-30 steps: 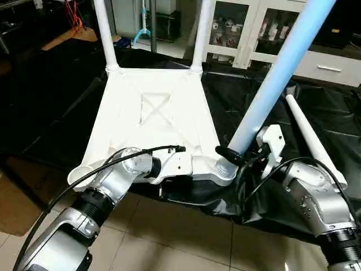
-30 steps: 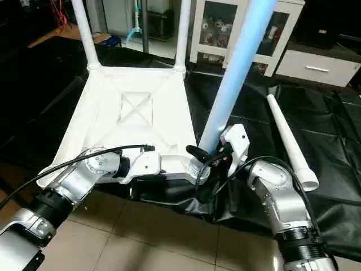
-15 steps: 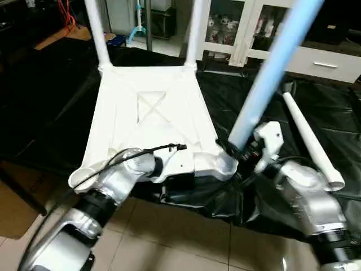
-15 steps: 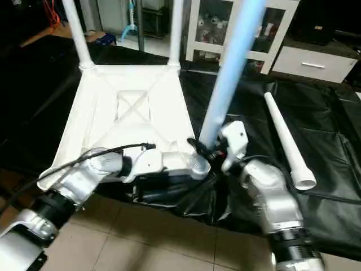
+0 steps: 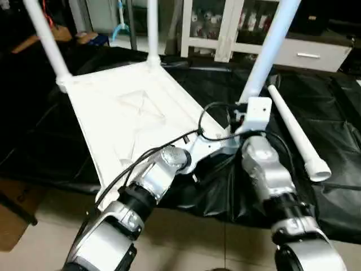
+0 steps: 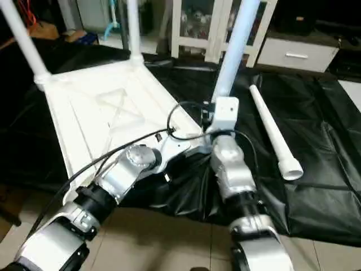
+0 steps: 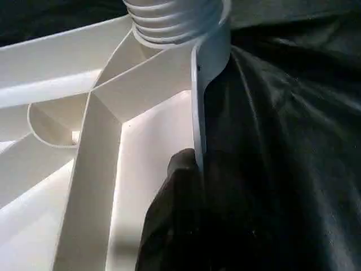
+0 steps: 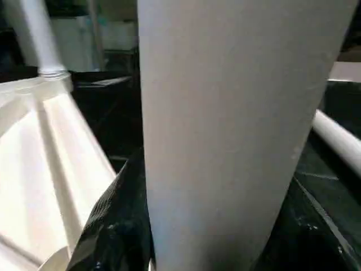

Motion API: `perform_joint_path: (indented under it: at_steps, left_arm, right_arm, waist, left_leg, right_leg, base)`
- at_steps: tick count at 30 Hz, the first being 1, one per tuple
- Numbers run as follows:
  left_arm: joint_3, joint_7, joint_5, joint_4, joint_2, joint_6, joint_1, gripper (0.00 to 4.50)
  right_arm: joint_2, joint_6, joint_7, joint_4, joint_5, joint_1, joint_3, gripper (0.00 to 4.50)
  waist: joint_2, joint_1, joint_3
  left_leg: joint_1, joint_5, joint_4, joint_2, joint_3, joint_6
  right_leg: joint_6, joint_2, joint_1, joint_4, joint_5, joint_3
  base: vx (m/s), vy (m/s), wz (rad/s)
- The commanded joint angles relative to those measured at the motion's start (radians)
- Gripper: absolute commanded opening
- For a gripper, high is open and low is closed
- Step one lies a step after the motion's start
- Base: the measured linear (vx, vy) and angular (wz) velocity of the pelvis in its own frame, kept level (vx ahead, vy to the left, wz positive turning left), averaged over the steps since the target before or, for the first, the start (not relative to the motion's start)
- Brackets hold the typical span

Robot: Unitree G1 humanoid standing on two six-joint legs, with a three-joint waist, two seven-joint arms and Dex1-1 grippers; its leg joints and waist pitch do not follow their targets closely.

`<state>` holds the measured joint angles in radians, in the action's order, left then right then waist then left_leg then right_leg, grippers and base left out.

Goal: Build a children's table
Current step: Insert table leg to table base

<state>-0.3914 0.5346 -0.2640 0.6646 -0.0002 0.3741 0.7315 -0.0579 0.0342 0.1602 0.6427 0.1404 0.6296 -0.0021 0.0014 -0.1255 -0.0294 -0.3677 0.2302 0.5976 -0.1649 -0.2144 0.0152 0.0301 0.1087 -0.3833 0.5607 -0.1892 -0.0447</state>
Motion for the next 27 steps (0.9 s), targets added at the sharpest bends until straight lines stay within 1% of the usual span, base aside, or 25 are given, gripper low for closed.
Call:
perform_joint_path:
  at_steps: [1, 3, 5, 6, 7, 9, 10, 11, 12, 13, 16, 17, 18, 19, 20, 21, 22, 23, 24, 25, 26, 27]
  left_arm:
    - [0.012, -0.025, -0.01, -0.037, -0.005, 0.002, 0.043, 0.0]
    - [0.015, -0.032, -0.013, -0.044, 0.009, 0.011, 0.036, 0.0]
    - [0.017, -0.039, -0.012, -0.039, 0.016, 0.016, 0.037, 0.0]
    - [0.018, -0.042, -0.011, -0.034, 0.019, 0.016, 0.039, 0.0]
    - [0.018, -0.042, -0.011, -0.034, 0.019, 0.016, 0.039, 0.0]
    - [0.017, -0.043, -0.012, -0.033, 0.022, 0.016, 0.04, 0.0]
    - [0.018, -0.043, -0.013, -0.033, 0.021, 0.018, 0.04, 0.0]
    - [0.019, -0.044, -0.014, -0.03, 0.02, 0.019, 0.042, 0.0]
    - [0.02, -0.045, -0.015, -0.029, 0.02, 0.018, 0.043, 0.0]
    - [0.019, -0.045, -0.014, -0.028, 0.02, 0.018, 0.043, 0.0]
    - [0.017, -0.047, -0.012, -0.028, 0.02, 0.019, 0.044, 0.0]
    - [0.016, -0.048, -0.011, -0.028, 0.021, 0.019, 0.044, 0.0]
    - [0.015, -0.048, -0.01, -0.027, 0.023, 0.017, 0.044, 0.0]
    - [0.015, -0.048, -0.01, -0.026, 0.024, 0.017, 0.044, 0.0]
    - [0.015, -0.047, -0.01, -0.026, 0.024, 0.016, 0.044, 0.0]
    - [0.015, -0.047, -0.01, -0.026, 0.026, 0.017, 0.044, 0.0]
    - [0.015, -0.047, -0.01, -0.027, 0.026, 0.017, 0.043, 0.0]
    - [0.015, -0.046, -0.01, -0.028, 0.027, 0.018, 0.043, 0.0]
    - [0.015, -0.046, -0.011, -0.028, 0.027, 0.019, 0.042, 0.0]
    - [0.015, -0.046, -0.011, -0.028, 0.027, 0.019, 0.042, 0.0]
    - [0.015, -0.046, -0.011, -0.028, 0.028, 0.018, 0.042, 0.0]
    - [0.015, -0.046, -0.011, -0.027, 0.029, 0.017, 0.042, 0.0]
  right_arm:
    - [0.003, 0.086, 0.051, 0.189, -0.032, -0.076, -0.01, 1.8]
    - [0.005, 0.067, 0.064, 0.211, -0.037, -0.063, -0.012, 1.8]
    - [0.004, 0.037, 0.072, 0.247, -0.038, -0.045, -0.019, 1.8]
    - [0.003, 0.011, 0.068, 0.265, -0.036, -0.032, -0.028, 1.8]
    - [0.003, 0.011, 0.068, 0.265, -0.036, -0.032, -0.028, 1.8]
    - [0.006, -0.019, 0.055, 0.271, -0.03, -0.017, -0.039, 1.8]
    - [0.007, -0.03, 0.051, 0.276, -0.031, -0.011, -0.042, 1.8]
    - [0.011, -0.04, 0.025, 0.275, -0.024, -0.003, -0.046, 1.8]
    - [0.011, -0.042, 0.013, 0.272, -0.023, -0.001, -0.044, 1.8]
    - [0.012, -0.044, 0.007, 0.272, -0.024, 0.001, -0.043, 1.8]
    - [0.01, -0.055, -0.004, 0.275, -0.034, 0.01, -0.033, 1.8]
    - [0.008, -0.06, -0.015, 0.277, -0.034, 0.015, -0.029, 2.15]
    - [0.005, -0.068, -0.02, 0.282, -0.036, 0.022, -0.023, 2.36]
    - [0.004, -0.071, -0.019, 0.285, -0.039, 0.025, -0.023, 2.5]
    - [0.002, -0.075, -0.019, 0.288, -0.043, 0.027, -0.022, 2.5]
    - [-0.001, -0.08, -0.018, 0.292, -0.052, 0.031, -0.02, 2.7]
    - [-0.002, -0.08, -0.018, 0.293, -0.053, 0.033, -0.022, 2.85]
    - [-0.003, -0.079, -0.016, 0.295, -0.054, 0.036, -0.025, 2.85]
    - [-0.005, -0.079, -0.015, 0.296, -0.056, 0.039, -0.025, 2.93]
    - [-0.005, -0.079, -0.015, 0.296, -0.057, 0.039, -0.025, 2.93]
    - [-0.006, -0.079, -0.016, 0.295, -0.057, 0.041, -0.026, 2.93]
    - [-0.008, -0.079, -0.017, 0.294, -0.058, 0.043, -0.026, 2.93]
  waist:
    - [0.015, 0.002, 0.039]
    - [0.013, 0.0, 0.038]
    - [0.014, -0.003, 0.037]
    - [0.014, -0.007, 0.035]
    - [0.014, -0.01, 0.033]
    - [0.015, -0.012, 0.034]
    - [0.014, -0.013, 0.034]
    - [0.02, -0.013, 0.034]
    - [0.017, -0.016, 0.035]
    - [0.017, -0.016, 0.037]
    - [0.016, -0.018, 0.038]
    - [0.017, -0.017, 0.038]
    - [0.014, -0.018, 0.037]
    - [0.015, -0.018, 0.037]
    - [0.016, -0.019, 0.038]
    - [0.014, -0.016, 0.041]
    - [0.015, -0.014, 0.044]
    - [0.011, -0.007, 0.049]
    - [0.014, 0.003, 0.052]
    - [0.016, 0.007, 0.054]
    - [0.015, 0.009, 0.056]
    - [0.013, 0.014, 0.054]
  left_leg:
    - [0.007, 0.236, -0.096, -0.062, 0.044, 0.0]
    - [0.006, 0.225, -0.095, -0.063, 0.043, -0.017]
    - [0.007, 0.242, -0.096, -0.063, 0.042, -0.022]
    - [0.006, 0.273, -0.098, -0.063, 0.044, -0.019]
    - [0.006, 0.304, -0.099, -0.064, 0.045, -0.011]
    - [0.008, 0.323, -0.1, -0.064, 0.047, 0.0]
    - [0.007, 0.323, -0.1, -0.064, 0.047, 0.003]
    - [0.008, 0.32, -0.1, -0.064, 0.047, 0.005]
    - [0.007, 0.315, -0.1, -0.064, 0.047, 0.002]
    - [0.006, 0.295, -0.098, -0.063, 0.046, -0.006]
    - [0.005, 0.253, -0.095, -0.064, 0.044, -0.024]
    - [0.005, 0.243, -0.094, -0.064, 0.043, -0.033]
    - [0.005, 0.243, -0.093, -0.063, 0.042, -0.04]
    - [0.004, 0.241, -0.093, -0.064, 0.043, -0.045]
    - [0.006, 0.24, -0.092, -0.064, 0.043, -0.045]
    - [0.008, 0.227, -0.087, -0.063, 0.039, -0.048]
    - [0.005, 0.203, -0.085, -0.064, 0.041, -0.054]
    - [0.002, 0.118, -0.077, -0.065, 0.04, -0.084]
    - [-0.001, -0.011, -0.064, -0.059, 0.038, -0.156]
    - [-0.002, -0.052, -0.058, -0.059, 0.038, -0.179]
    - [-0.002, -0.088, -0.053, -0.059, 0.037, -0.201]
    - [-0.003, -0.136, -0.049, -0.058, 0.036, -0.239]
  right_leg:
    - [0.195, 0.039, 0.023, -0.05, -0.066, 0.022]
    - [0.203, 0.039, 0.025, -0.048, -0.052, 0.021]
    - [0.207, 0.04, 0.024, -0.051, -0.078, 0.021]
    - [0.205, 0.041, 0.023, -0.055, -0.121, 0.021]
    - [0.195, 0.041, 0.022, -0.06, -0.168, 0.021]
    - [0.185, 0.041, 0.018, -0.062, -0.193, 0.021]
    - [0.181, 0.04, 0.019, -0.061, -0.187, 0.021]
    - [0.181, 0.039, 0.018, -0.06, -0.178, 0.021]
    - [0.184, 0.039, 0.02, -0.059, -0.16, 0.02]
    - [0.192, 0.039, 0.022, -0.056, -0.129, 0.02]
    - [0.208, 0.04, 0.025, -0.051, -0.08, 0.02]
    - [0.215, 0.041, 0.026, -0.05, -0.072, 0.02]
    - [0.218, 0.041, 0.026, -0.051, -0.077, 0.02]
    - [0.221, 0.042, 0.026, -0.051, -0.085, 0.02]
    - [0.225, 0.042, 0.026, -0.051, -0.09, 0.02]
    - [0.235, 0.042, 0.025, -0.051, -0.076, 0.021]
    - [0.242, 0.044, 0.029, -0.046, -0.05, 0.021]
    - [0.255, 0.046, 0.034, -0.033, 0.04, 0.021]
    - [0.279, 0.048, 0.036, -0.016, 0.165, 0.022]
    - [0.284, 0.049, 0.036, -0.012, 0.202, 0.022]
    - [0.289, 0.049, 0.035, -0.008, 0.237, 0.023]
    - [0.296, 0.048, 0.032, -0.004, 0.273, 0.022]
  base:
    - [0.0, 0.0, 0.0]
    - [0.0, 0.0, 0.0]
    - [0.0, 0.0, 0.0]
    - [0.0, 0.0, 0.0]
    - [0.0, 0.0, 0.0]
    - [0.0, 0.0, 0.0]
    - [0.0, 0.0, 0.0]
    - [0.0, 0.0, 0.0]
    - [0.0, 0.0, 0.0]
    - [0.0, 0.0, 0.0]
    - [0.0, 0.0, 0.0]
    - [0.0, 0.0, 0.0]
    - [0.0, 0.0, 0.0]
    - [0.0, 0.0, 0.0]
    - [0.0, 0.0, 0.0]
    - [0.0, 0.0, 0.0]
    - [0.0, 0.0, 0.0]
    - [0.0, 0.0, 0.0]
    - [0.0, 0.0, 0.0]
    - [0.0, 0.0, 0.0]
    - [0.0, 0.0, 0.0]
    - [0.0, 0.0, 0.0]
